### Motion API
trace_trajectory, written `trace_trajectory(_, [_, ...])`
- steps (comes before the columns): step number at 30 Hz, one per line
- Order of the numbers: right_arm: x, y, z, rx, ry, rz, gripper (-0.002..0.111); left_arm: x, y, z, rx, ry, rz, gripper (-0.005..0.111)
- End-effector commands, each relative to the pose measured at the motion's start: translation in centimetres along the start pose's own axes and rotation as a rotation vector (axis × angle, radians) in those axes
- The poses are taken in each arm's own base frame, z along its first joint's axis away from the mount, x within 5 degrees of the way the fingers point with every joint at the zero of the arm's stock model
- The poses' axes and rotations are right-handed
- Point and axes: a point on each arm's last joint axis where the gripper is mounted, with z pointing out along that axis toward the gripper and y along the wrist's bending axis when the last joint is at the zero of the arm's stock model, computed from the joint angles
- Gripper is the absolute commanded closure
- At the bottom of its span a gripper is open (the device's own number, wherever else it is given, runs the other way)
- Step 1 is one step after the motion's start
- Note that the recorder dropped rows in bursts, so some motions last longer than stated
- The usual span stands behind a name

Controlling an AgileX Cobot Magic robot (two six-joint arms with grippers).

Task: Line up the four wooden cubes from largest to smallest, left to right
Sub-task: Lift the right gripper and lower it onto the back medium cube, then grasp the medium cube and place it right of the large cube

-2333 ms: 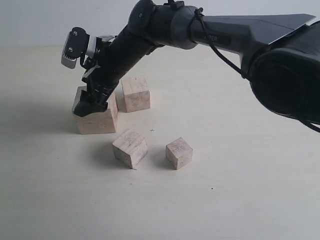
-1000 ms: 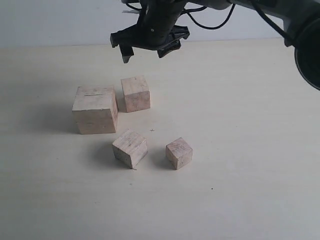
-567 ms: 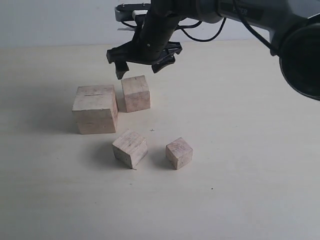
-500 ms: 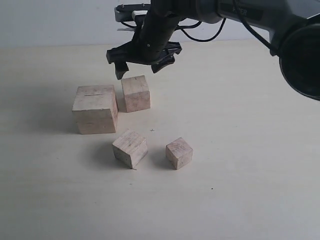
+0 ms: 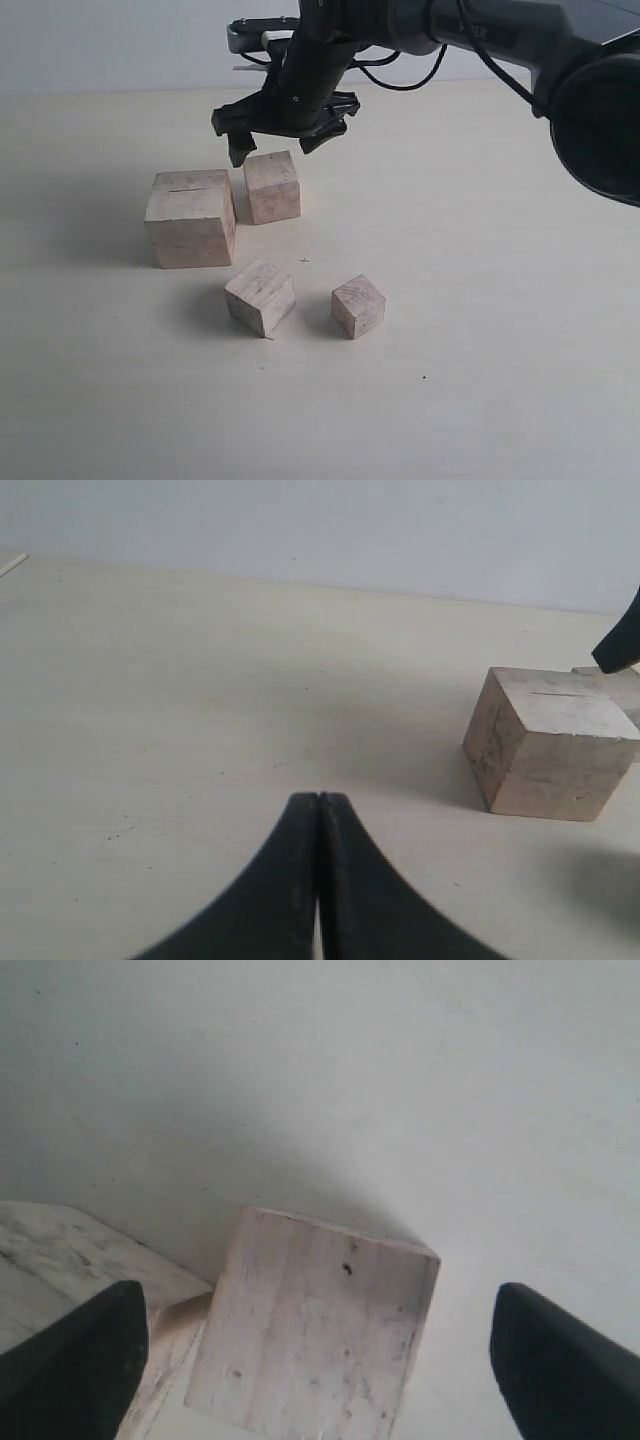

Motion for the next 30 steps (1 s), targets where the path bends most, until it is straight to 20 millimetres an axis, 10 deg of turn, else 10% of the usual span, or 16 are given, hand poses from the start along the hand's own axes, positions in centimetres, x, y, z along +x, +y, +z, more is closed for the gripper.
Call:
trace_trajectory(1, [0.0,-0.1,0.5,-0.001,0.002,-0.008,0.021,0.0,0.0,0.0,0.002,-0.014,-0.006,0.107])
trace_trajectory(16, [1.1,-0.6,2.8,0.002,0.064,0.005,0.024,0.0,0.0,0.0,0.002,-0.014,-0.006,0.107])
trace_trajectory(25, [1.4,0.0,-0.4,-0.005,0.161,-0.147,0.104,0.0,0.0,0.0,0.002,-0.014,-0.006,0.107])
trace_trajectory(30, [0.7,-0.8,-5.8,-0.020,0.163,-0.427,0.108,0.0,0.0,0.0,0.002,-0.014,-0.006,0.107])
